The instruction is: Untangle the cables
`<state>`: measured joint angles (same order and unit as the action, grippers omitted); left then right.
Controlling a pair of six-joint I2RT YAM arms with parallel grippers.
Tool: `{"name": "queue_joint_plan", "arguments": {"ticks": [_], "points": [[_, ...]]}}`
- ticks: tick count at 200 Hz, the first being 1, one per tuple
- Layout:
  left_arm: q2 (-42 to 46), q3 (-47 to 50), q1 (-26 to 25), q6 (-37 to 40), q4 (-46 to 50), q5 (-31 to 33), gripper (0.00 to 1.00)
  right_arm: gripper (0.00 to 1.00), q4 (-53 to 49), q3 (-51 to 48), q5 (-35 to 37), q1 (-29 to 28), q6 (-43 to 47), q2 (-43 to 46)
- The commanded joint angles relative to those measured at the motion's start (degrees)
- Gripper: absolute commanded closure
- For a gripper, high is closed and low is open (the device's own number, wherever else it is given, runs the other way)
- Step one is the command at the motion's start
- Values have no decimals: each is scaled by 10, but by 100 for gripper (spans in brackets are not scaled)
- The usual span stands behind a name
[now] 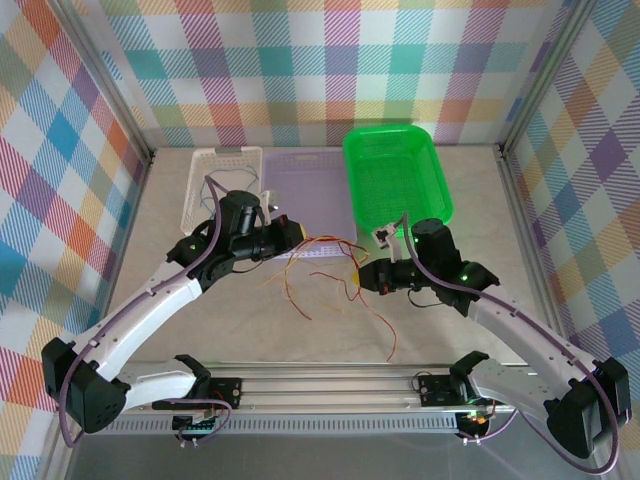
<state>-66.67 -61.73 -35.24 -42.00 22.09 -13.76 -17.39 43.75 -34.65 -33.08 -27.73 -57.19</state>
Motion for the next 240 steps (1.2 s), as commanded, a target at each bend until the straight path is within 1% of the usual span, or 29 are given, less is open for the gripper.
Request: {"name": "queue_joint_plan", "arguments": {"ticks": [1, 8, 16, 46, 52, 77, 89, 110, 125, 136, 142, 169, 180, 185, 206, 221, 240], "points": [[14, 7, -12, -33, -36, 55, 100, 77, 32, 3, 2, -4, 12, 9], [13, 8, -17, -40, -44, 64, 100, 70, 35, 6, 6, -4, 12, 11], [9, 6, -23, -48, -50, 72, 100, 66, 38, 10, 10, -4, 11, 14], [-12, -9, -49, -65, -57, 98, 100, 62, 66, 21, 5, -4, 6, 18], [-15, -12, -54, -68, -79, 104, 100, 62, 73, 24, 5, -5, 4, 21], [-22, -27, -75, -74, -80, 135, 100, 60, 76, 30, 45, -5, 4, 42], [-21, -30, -79, -77, -78, 147, 100, 56, 63, 30, 97, -5, 6, 66], [-19, -33, -82, -78, -72, 156, 100, 49, 2, 36, 245, -5, 13, 106], [-17, -33, -83, -80, -72, 156, 100, 45, -62, 46, 351, -4, 9, 121], [-18, -32, -85, -81, -71, 157, 100, 44, -96, 54, 396, -3, 5, 125], [-19, -32, -86, -82, -72, 158, 100, 44, -106, 56, 407, -4, 2, 128], [-26, -36, -94, -84, -75, 164, 100, 41, -86, 47, 373, -4, -3, 148], [-31, -41, -98, -84, -75, 166, 100, 41, -70, 46, 345, -4, 1, 149], [-32, -42, -99, -84, -77, 166, 100, 41, -56, 43, 320, -4, 2, 148], [-42, -52, -109, -84, -79, 173, 100, 41, 21, 26, 209, -5, -23, 116], [-47, -60, -116, -84, -81, 180, 100, 43, 103, 8, 134, -16, -52, 77], [-51, -66, -122, -86, -84, 186, 100, 42, 183, -7, 124, -50, -69, 37]]}}
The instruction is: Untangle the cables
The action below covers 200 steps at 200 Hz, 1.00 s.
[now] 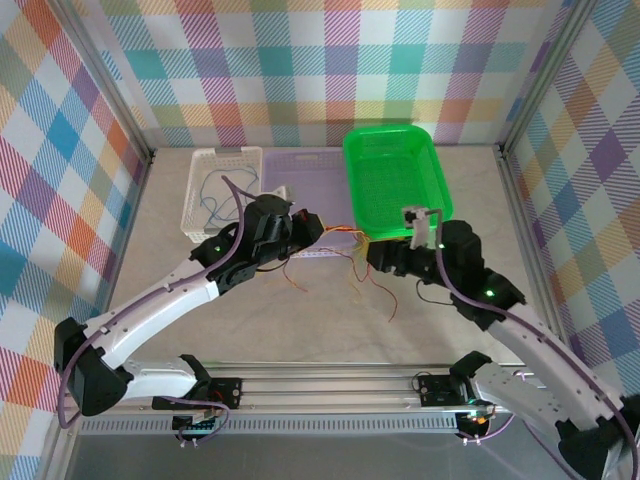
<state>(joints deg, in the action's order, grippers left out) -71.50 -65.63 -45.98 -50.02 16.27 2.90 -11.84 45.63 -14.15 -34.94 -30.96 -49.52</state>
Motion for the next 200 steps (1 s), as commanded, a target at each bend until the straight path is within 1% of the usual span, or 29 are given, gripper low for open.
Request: {"name": "queue_joint_plan", "arguments": {"ticks": [1, 16, 33, 55, 92, 122, 157, 189, 200], "points": [[-3, -28, -16, -6, -25, 20, 100, 42, 130, -27, -81, -33, -37, -42], [-4, -31, -21, -6, -25, 28, 100, 41, 176, -31, -69, -61, -45, -74], [-4, -29, -28, -10, -30, 34, 100, 41, 194, -20, -50, -90, -42, -115], [-3, -26, -36, -14, -34, 41, 100, 42, 236, -22, -21, -113, -46, -146], [6, -12, -45, -21, -47, 51, 100, 44, 309, -43, 29, -124, -60, -161], [9, -5, -51, -25, -53, 53, 100, 49, 320, -50, 74, -125, -72, -165], [13, 1, -57, -33, -60, 53, 100, 53, 331, -53, 102, -125, -81, -171], [14, 1, -65, -34, -63, 55, 100, 61, 341, -57, 125, -125, -87, -169], [16, 2, -67, -34, -62, 56, 100, 66, 341, -57, 129, -125, -85, -167]]}}
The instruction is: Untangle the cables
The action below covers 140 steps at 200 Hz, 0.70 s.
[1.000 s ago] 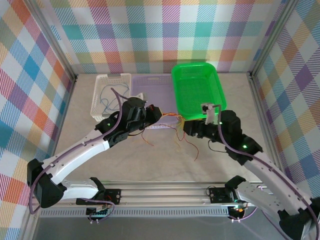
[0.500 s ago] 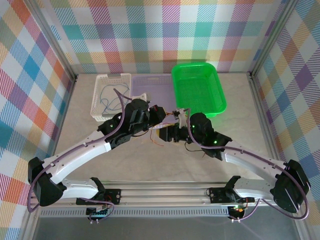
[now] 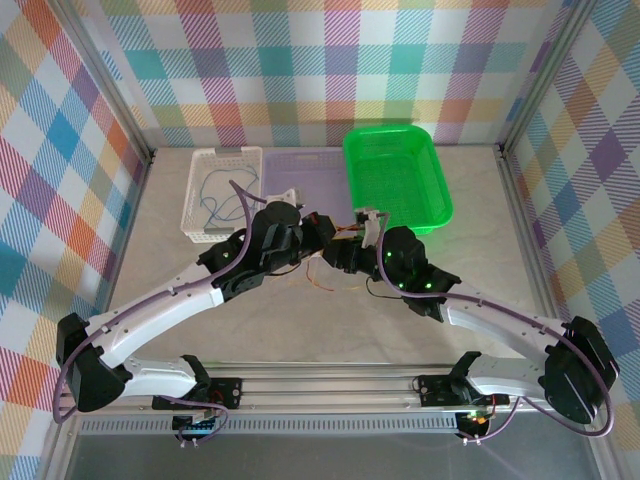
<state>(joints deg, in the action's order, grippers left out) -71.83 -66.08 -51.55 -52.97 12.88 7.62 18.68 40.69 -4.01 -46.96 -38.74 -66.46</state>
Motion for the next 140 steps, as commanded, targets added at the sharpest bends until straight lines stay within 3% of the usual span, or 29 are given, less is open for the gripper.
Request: {"name": "queue_joint_plan", "arguments": {"ticks": [1, 39, 103, 140], "points": [[19, 6, -11, -5, -28, 9, 100, 67, 36, -8, 28, -5, -7, 2], [37, 3, -11, 12, -10, 33, 100, 100, -5, -16, 48, -5, -3, 20], [72, -35, -9, 83, 60, 84, 100, 100, -96, -115, 131, -2, -5, 136], [81, -67, 6, 118, 95, 87, 100, 100, -188, -170, 164, 30, -45, 233]]}}
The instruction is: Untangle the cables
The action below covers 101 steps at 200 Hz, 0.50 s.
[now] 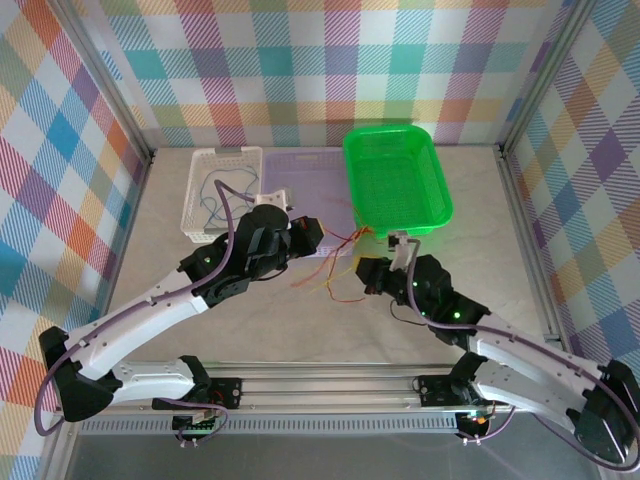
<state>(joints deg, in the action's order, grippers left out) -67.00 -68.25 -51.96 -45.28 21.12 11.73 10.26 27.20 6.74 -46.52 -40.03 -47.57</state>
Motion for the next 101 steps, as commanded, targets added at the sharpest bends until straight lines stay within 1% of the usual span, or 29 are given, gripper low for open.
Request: {"name": "queue_joint_plan", "arguments": {"ticks": [1, 31, 52, 81, 101], "points": [[33, -46, 11, 43, 14, 46, 100, 100, -107, -36, 57, 27, -34, 46], [40, -67, 32, 69, 44, 46, 100, 100, -199, -54, 71, 61, -62, 118], [49, -77, 61, 85, 64, 36, 100, 100, -259, -61, 75, 86, -80, 164], [61, -101, 95, 113, 99, 30, 100, 100, -350, -56, 90, 119, -109, 202], [73, -116, 117, 137, 121, 30, 100, 100, -394, -54, 97, 136, -124, 219]]}}
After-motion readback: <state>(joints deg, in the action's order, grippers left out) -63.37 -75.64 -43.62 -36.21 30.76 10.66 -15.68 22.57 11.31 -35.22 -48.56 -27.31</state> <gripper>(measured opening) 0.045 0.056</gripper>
